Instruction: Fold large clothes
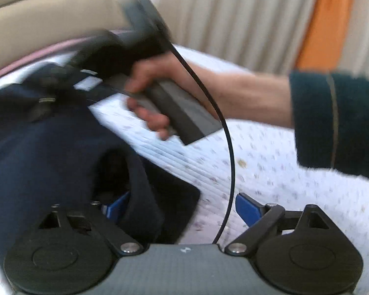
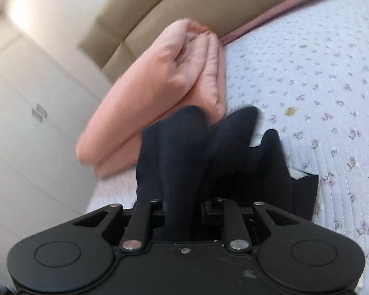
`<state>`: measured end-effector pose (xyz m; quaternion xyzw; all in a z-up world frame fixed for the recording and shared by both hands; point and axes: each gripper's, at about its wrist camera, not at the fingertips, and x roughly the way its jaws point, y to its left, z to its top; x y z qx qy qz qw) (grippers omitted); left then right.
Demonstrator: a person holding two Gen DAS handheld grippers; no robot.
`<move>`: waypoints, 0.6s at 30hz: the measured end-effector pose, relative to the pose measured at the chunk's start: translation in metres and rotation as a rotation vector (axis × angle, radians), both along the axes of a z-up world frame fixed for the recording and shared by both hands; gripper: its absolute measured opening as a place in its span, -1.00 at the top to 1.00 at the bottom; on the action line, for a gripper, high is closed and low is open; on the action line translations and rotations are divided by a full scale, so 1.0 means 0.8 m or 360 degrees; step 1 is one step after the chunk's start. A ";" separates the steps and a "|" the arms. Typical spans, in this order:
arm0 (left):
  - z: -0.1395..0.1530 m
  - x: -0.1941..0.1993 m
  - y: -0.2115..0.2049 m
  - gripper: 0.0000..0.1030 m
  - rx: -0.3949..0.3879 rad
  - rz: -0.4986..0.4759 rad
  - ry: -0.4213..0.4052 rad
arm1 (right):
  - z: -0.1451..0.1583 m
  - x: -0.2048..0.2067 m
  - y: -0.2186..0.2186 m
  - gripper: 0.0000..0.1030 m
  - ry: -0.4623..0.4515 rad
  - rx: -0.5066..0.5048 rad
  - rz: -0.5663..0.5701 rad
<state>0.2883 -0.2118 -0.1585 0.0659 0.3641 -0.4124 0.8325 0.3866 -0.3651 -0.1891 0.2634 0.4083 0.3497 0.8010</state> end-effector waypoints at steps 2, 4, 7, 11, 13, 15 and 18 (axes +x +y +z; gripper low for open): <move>0.012 -0.006 0.039 -0.91 -0.0086 0.0133 0.0001 | -0.019 0.013 -0.003 0.57 0.0106 -0.0089 -0.0071; 0.015 -0.011 0.075 -0.97 -0.0084 0.0296 -0.0039 | -0.044 0.018 -0.007 0.49 0.0243 -0.0077 -0.0112; -0.003 -0.013 0.108 -0.94 0.0068 0.0398 0.0011 | -0.069 0.015 -0.029 -0.13 0.0526 0.0160 -0.0193; -0.036 -0.013 0.127 -0.90 0.0196 0.0387 0.0063 | -0.069 -0.011 -0.039 -0.52 0.0624 0.0128 -0.0006; -0.047 -0.015 0.130 -0.89 0.0213 0.0395 0.0048 | -0.065 -0.033 -0.040 -0.71 0.0661 0.0128 0.0049; -0.052 -0.013 0.127 -0.90 0.0206 0.0395 0.0033 | -0.059 -0.059 -0.036 -0.14 0.0653 0.0037 0.0057; -0.067 -0.005 0.120 -0.88 0.0245 0.0510 -0.0075 | -0.025 -0.095 -0.035 0.49 0.0505 0.0034 -0.0069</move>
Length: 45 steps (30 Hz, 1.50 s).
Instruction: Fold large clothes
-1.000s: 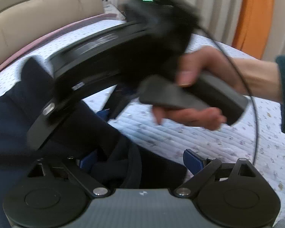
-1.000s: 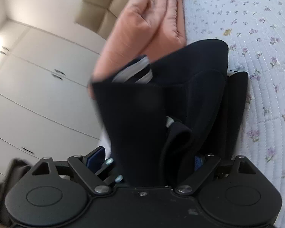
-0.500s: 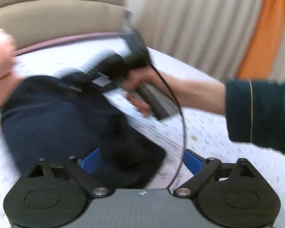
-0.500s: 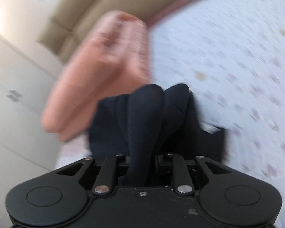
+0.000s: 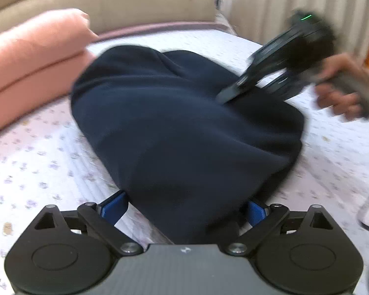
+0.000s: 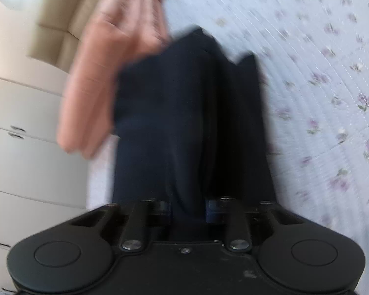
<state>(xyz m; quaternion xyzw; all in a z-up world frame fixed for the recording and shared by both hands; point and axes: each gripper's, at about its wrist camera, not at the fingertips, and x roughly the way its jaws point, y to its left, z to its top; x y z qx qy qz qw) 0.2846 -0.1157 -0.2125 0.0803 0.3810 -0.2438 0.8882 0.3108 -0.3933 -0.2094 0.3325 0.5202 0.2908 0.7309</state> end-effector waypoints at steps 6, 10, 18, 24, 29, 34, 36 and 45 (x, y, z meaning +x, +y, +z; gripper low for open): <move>-0.026 0.013 0.030 -0.76 -0.0150 0.0119 0.0153 | 0.006 -0.024 -0.039 0.36 -0.0164 -0.0003 -0.0081; -0.014 0.001 0.037 -0.48 -0.0197 0.0032 0.0186 | -0.049 -0.020 -0.041 -0.21 0.0108 0.0082 -0.0106; -0.004 -0.004 0.045 -0.63 -0.0237 -0.0032 0.0100 | -0.044 -0.076 -0.030 0.83 0.0222 0.0088 0.0016; 0.002 -0.002 0.066 -0.68 -0.0562 -0.0125 0.0393 | 0.058 -0.134 -0.056 0.80 -0.0456 0.0021 -0.0152; 0.025 0.019 0.097 -1.00 -0.0874 -0.0015 0.0251 | -0.010 -0.123 -0.049 0.56 -0.0195 -0.0313 -0.0053; -0.039 0.081 0.078 -0.87 -0.0753 0.0112 0.0628 | -0.008 -0.100 -0.043 -0.24 -0.0139 -0.0388 -0.0074; -0.050 0.080 0.081 -0.88 -0.0800 0.0095 0.0634 | 0.030 -0.098 -0.042 -0.88 -0.0333 -0.0508 -0.0142; -0.049 0.078 0.062 -0.89 -0.0583 -0.0045 0.0533 | 0.062 0.015 0.146 -1.00 -0.0740 -0.0705 0.0190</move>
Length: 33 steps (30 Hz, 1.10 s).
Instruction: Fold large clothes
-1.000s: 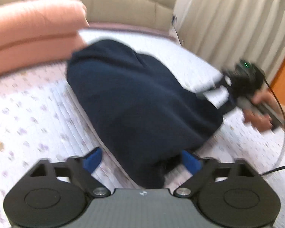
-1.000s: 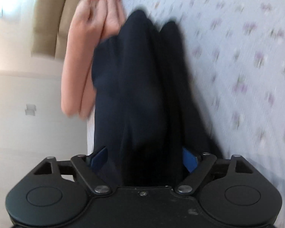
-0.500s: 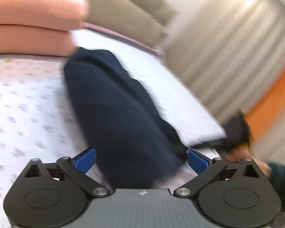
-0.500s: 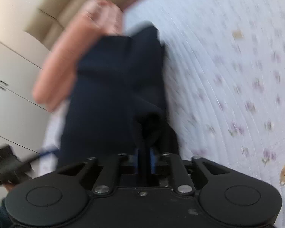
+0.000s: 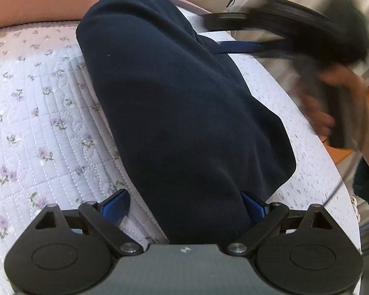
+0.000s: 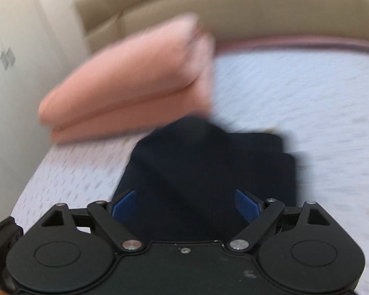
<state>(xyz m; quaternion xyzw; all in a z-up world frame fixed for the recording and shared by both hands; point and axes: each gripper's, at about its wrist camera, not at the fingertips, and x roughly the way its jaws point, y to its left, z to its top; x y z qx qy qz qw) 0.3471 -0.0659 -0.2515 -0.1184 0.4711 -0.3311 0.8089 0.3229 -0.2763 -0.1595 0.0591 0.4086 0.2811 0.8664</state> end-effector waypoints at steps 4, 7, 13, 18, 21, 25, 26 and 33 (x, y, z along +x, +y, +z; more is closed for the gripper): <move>-0.002 -0.023 -0.033 -0.89 0.0176 -0.0106 -0.0123 | -0.055 0.074 0.055 -1.00 0.0035 -0.0115 -0.0180; -0.003 -0.046 -0.074 -0.94 0.0481 -0.0256 -0.0331 | -0.065 0.112 0.064 -1.00 -0.0028 -0.0148 -0.0286; 0.002 -0.056 -0.063 -0.78 0.0391 -0.0170 -0.0323 | -0.060 0.137 0.041 -0.99 -0.0069 -0.0177 -0.0271; 0.015 -0.058 -0.007 -0.71 0.0119 0.0062 -0.0226 | -0.004 0.110 -0.019 -0.99 -0.0118 -0.0217 -0.0462; 0.010 -0.065 -0.014 -0.95 0.0307 0.0048 -0.0304 | 0.012 0.063 -0.040 -0.99 -0.0048 -0.0108 -0.0209; 0.000 -0.062 -0.002 -0.95 0.0216 0.0113 -0.0187 | -0.023 -0.029 -0.040 -0.99 -0.0006 -0.0471 0.0418; 0.000 -0.062 0.001 -0.94 0.0217 0.0106 -0.0176 | -0.038 -0.046 -0.053 -1.00 -0.0033 -0.0538 0.0461; 0.043 -0.064 0.026 -0.88 0.0064 0.0092 -0.0034 | -0.045 -0.068 -0.156 -0.99 0.0124 -0.0336 0.0037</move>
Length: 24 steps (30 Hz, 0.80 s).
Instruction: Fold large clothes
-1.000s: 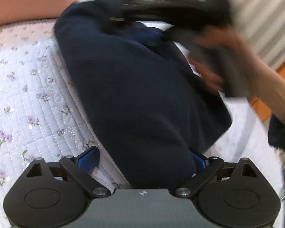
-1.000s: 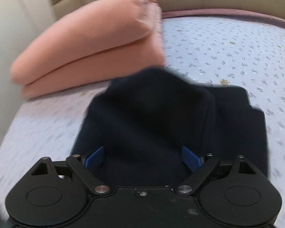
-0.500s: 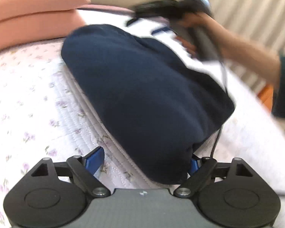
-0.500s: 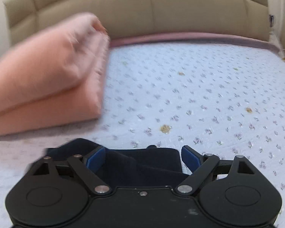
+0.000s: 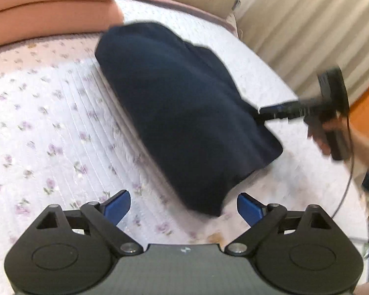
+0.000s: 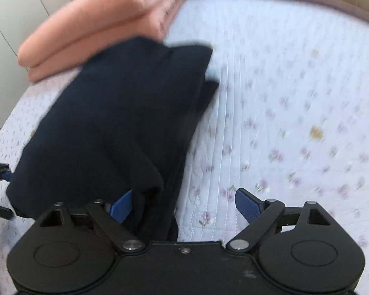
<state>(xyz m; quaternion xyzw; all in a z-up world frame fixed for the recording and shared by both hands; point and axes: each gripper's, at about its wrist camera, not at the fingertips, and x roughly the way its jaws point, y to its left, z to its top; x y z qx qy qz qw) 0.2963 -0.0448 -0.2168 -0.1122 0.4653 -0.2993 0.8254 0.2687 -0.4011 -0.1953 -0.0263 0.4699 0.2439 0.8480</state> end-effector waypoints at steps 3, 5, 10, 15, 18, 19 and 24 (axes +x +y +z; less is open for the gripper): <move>0.031 0.018 0.004 -1.00 -0.0170 0.0087 -0.0066 | 0.033 -0.029 0.035 -0.99 -0.0281 -0.0093 0.0146; 0.029 0.043 -0.002 -1.00 -0.0198 0.0117 -0.0054 | 0.040 -0.036 0.058 -0.99 -0.0303 -0.0043 0.0275; -0.043 0.090 -0.036 -1.00 0.0042 -0.0006 0.0187 | -0.023 -0.038 0.114 -1.00 -0.0215 -0.0407 0.0458; -0.060 0.073 -0.019 -1.00 -0.0017 -0.0003 0.0163 | -0.062 -0.025 0.033 -1.00 -0.0006 -0.0031 0.0247; -0.047 0.071 -0.029 -1.00 0.0085 -0.0083 0.0228 | -0.054 -0.027 0.020 -1.00 0.0044 -0.0138 0.0279; -0.045 0.075 -0.035 -0.99 0.0106 -0.0132 0.0271 | -0.049 -0.023 0.015 -1.00 0.0114 -0.0129 0.0281; -0.002 0.072 -0.026 -0.95 0.0043 -0.0229 0.0256 | -0.004 0.018 -0.026 -0.99 0.0244 0.0260 0.0046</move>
